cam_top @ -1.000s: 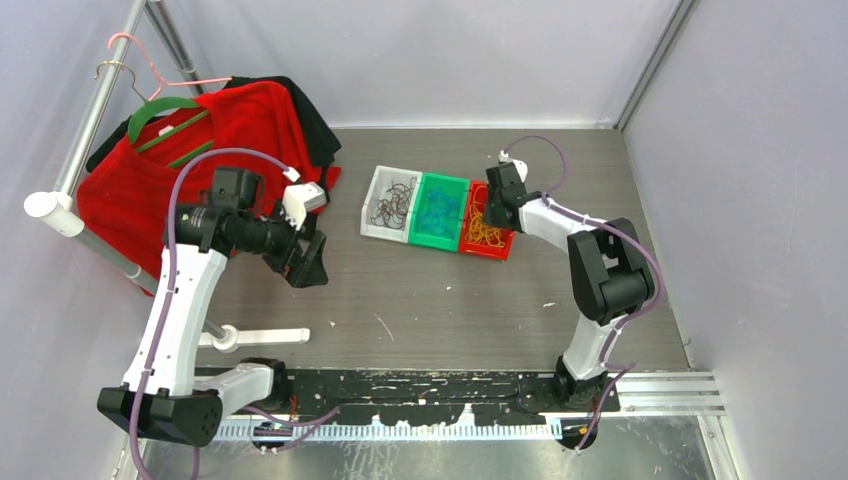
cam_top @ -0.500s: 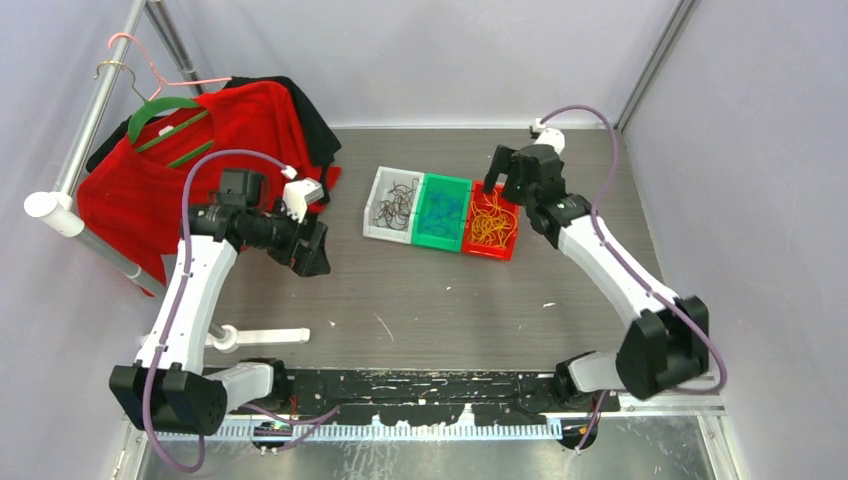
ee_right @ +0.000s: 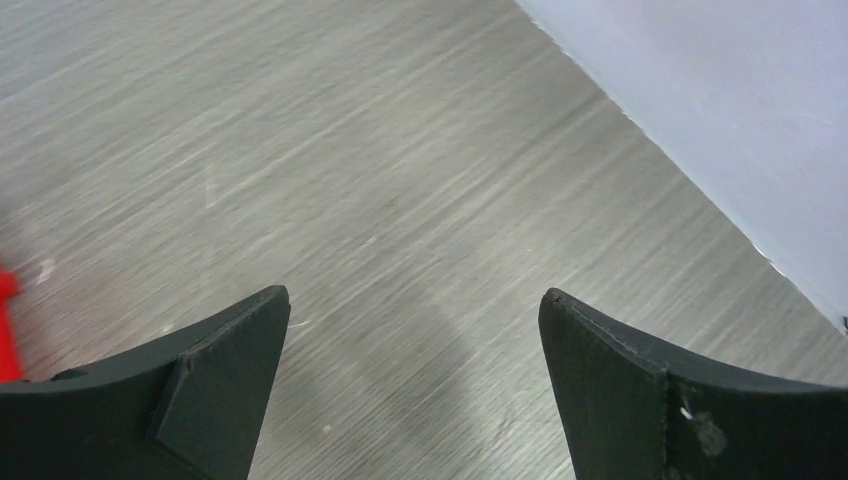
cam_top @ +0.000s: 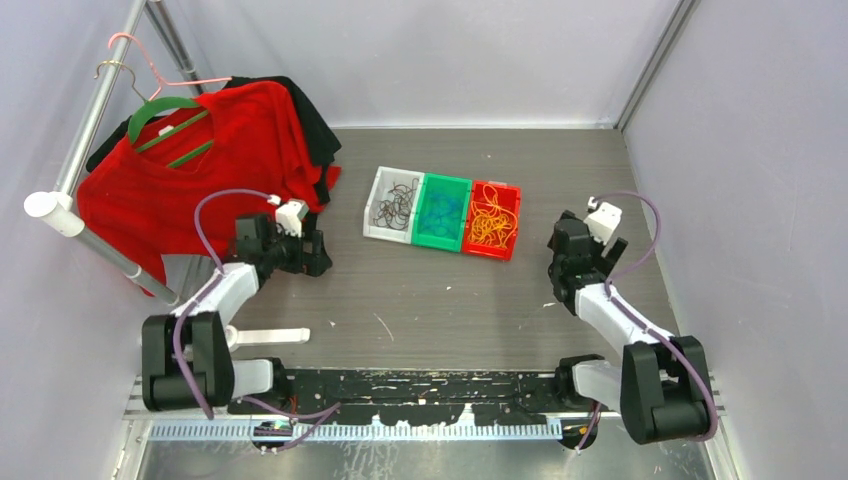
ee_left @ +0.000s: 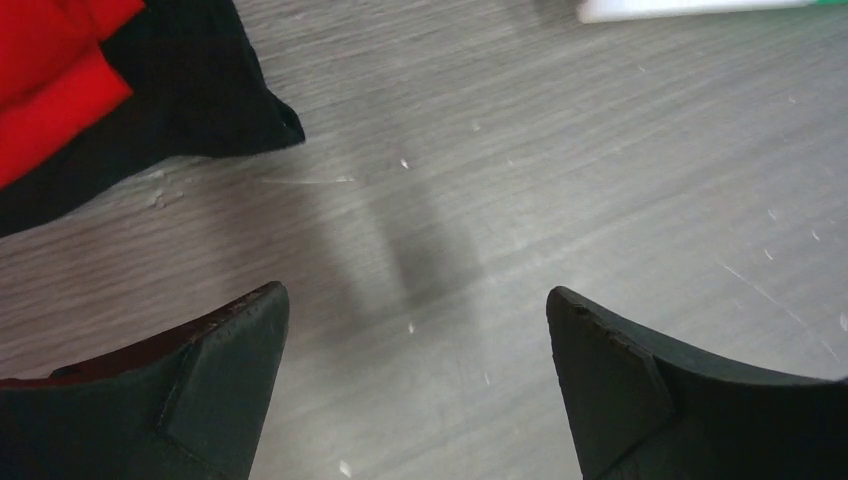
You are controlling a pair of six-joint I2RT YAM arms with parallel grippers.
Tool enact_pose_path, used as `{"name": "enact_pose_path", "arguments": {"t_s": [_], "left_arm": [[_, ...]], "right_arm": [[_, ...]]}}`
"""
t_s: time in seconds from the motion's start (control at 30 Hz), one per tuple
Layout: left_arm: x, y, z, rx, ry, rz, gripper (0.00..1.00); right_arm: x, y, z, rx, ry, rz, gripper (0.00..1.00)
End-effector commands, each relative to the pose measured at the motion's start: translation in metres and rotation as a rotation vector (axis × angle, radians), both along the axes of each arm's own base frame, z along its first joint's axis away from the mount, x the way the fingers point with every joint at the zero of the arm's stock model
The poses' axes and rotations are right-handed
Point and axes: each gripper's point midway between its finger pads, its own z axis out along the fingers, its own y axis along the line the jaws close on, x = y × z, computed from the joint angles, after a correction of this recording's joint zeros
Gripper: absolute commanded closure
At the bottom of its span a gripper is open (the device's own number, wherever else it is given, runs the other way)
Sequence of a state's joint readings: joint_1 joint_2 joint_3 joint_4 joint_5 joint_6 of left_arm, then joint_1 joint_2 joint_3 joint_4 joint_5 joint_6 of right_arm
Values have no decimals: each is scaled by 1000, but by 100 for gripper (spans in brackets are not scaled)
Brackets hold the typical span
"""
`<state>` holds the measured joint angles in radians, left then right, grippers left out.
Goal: Untangle the cables
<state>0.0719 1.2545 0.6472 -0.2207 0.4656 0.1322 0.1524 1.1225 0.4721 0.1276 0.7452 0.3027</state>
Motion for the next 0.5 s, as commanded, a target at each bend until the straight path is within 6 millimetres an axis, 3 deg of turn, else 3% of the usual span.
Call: {"name": "enact_pose_path", "arguments": {"t_s": [0.0, 0.23, 0.37, 0.47], "left_arm": [[71, 7, 32, -50, -368, 105, 0], [77, 7, 10, -112, -359, 162, 0], [70, 12, 19, -104, -424, 195, 1], [63, 17, 22, -72, -475, 213, 0]], "right_arm": [[13, -33, 29, -16, -223, -141, 0], [42, -10, -1, 16, -249, 53, 0], [48, -4, -24, 15, -242, 99, 0], [59, 13, -39, 4, -212, 224, 0]]}}
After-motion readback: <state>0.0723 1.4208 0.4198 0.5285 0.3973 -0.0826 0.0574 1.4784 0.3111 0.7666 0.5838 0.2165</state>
